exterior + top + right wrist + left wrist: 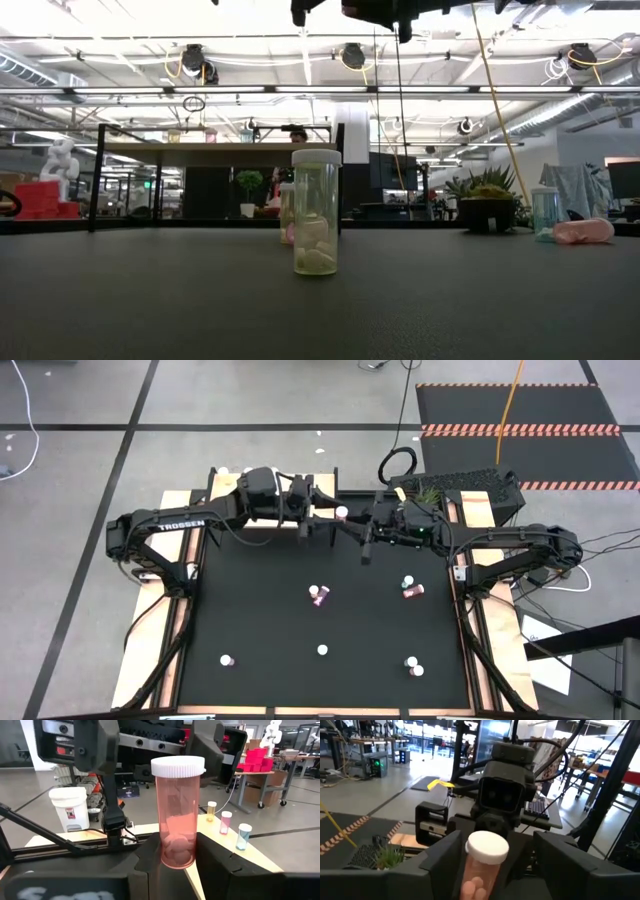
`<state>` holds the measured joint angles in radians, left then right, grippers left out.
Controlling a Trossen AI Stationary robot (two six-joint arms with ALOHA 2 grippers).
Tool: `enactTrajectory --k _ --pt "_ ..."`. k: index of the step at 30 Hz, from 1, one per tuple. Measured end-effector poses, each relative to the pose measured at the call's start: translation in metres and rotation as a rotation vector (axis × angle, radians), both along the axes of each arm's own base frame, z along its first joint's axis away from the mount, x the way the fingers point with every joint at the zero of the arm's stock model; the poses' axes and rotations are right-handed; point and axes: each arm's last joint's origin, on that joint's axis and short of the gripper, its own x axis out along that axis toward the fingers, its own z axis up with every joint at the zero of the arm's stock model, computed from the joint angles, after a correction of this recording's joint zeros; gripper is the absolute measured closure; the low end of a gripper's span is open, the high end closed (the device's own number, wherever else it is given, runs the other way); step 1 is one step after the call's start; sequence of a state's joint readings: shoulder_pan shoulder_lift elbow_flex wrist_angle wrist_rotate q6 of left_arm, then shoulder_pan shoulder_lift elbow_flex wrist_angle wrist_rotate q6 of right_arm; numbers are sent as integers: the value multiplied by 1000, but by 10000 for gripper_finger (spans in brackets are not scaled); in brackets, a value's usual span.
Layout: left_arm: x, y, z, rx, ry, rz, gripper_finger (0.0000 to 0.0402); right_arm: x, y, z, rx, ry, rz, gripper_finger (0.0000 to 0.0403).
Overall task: Pick and place medicine bottles onto shelf by color
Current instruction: Put the bottom left orange medicine bottle on the shelf
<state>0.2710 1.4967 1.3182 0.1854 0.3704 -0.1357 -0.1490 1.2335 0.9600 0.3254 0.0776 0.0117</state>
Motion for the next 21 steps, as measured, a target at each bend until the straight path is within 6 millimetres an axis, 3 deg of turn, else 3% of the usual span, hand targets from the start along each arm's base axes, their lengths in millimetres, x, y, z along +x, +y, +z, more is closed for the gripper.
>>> enactTrajectory --k 8,21 --pt "0 -1 -1 51 5 5 203 0 0 0 0 5 2 306" --pt "0 3 -3 81 21 48 206 0 -2 -1 4 12 -4 307"
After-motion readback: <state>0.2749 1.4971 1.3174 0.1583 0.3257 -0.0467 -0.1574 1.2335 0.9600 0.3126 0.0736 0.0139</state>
